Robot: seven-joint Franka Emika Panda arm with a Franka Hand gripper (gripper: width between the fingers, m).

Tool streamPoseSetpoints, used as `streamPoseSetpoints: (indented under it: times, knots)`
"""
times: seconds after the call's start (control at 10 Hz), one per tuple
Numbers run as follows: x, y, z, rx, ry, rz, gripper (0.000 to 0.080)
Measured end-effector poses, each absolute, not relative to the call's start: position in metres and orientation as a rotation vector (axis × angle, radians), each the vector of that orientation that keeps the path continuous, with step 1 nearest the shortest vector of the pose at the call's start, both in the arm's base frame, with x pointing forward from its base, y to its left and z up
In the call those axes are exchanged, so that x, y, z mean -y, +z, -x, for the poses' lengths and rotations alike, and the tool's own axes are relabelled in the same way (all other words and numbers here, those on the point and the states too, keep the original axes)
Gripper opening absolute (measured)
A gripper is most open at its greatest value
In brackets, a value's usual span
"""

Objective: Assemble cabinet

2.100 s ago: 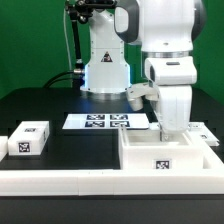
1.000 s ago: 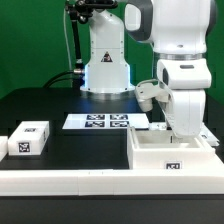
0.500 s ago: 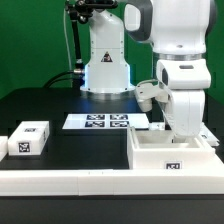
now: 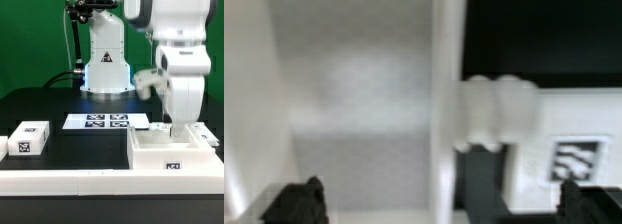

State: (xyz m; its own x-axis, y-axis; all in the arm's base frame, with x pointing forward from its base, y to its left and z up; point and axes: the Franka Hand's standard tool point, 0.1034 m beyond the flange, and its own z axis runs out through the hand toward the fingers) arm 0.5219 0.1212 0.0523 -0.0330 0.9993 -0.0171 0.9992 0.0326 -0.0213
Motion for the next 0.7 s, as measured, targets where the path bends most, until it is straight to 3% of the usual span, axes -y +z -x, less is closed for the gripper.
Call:
streamPoseSetpoints:
  times: [0.1, 0.3, 0.5, 0.7]
  knots:
    - [-0.118, 0.062, -0.513, 2.261, 0.050, 2.188, 0.0649]
    - [-0.095, 0.088, -0.544, 2.204, 0.032, 2.287, 0.0649]
    - [-0.097, 0.081, -0.529, 2.199, 0.094, 2.258, 0.0649]
    - [-0.097, 0.079, -0.535, 2.204, 0.036, 2.280, 0.0649]
